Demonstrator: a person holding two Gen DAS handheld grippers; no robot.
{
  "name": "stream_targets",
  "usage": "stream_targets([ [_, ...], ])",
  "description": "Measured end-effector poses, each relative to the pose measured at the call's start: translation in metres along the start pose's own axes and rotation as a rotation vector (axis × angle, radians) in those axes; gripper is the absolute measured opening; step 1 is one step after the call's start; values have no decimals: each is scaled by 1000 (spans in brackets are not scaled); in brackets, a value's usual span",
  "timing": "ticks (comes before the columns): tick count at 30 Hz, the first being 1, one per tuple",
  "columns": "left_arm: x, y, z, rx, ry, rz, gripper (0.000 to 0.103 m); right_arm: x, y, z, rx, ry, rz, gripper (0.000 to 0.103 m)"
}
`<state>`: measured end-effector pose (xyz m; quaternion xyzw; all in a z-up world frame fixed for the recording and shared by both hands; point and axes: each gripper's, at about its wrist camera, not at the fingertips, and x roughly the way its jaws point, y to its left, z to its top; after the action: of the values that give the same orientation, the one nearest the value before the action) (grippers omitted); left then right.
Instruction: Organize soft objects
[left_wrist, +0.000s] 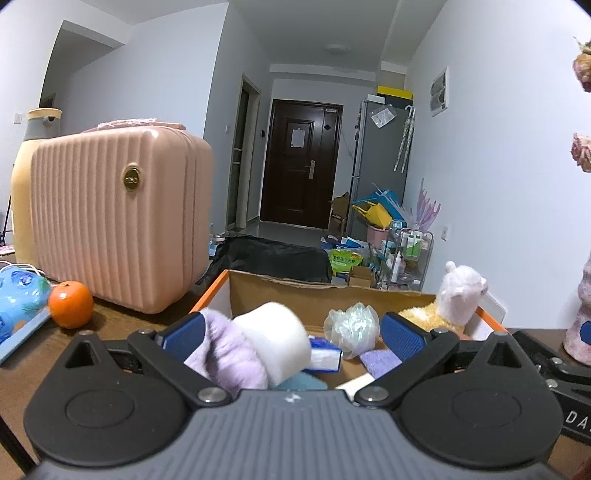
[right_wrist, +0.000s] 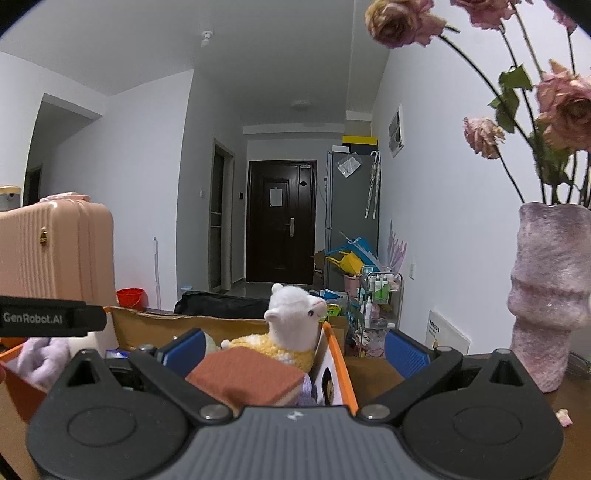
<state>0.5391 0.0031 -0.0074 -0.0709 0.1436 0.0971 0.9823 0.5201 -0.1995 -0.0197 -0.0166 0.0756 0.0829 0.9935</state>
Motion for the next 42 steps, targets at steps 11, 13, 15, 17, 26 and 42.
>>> stream_targets([
  [11, -58, 12, -15, 45, 30, -41, 103, -75, 4, -10, -20, 44, 8, 103],
  [13, -70, 15, -19, 48, 44, -55, 103, -93, 5, -13, -20, 53, 11, 103],
  [15, -84, 19, -24, 59, 48, -55, 103, -110, 5, -15, -18, 63, 14, 103],
  [17, -98, 22, -27, 70, 53, -64, 103, -126, 6, -17, -14, 75, 17, 103],
  [26, -173, 35, -47, 133, 69, -92, 103, -209, 8, -22, 46, 110, 31, 103],
  [42, -316, 53, -74, 239, 30, -137, 103, -330, 20, -34, 99, 190, 38, 103],
])
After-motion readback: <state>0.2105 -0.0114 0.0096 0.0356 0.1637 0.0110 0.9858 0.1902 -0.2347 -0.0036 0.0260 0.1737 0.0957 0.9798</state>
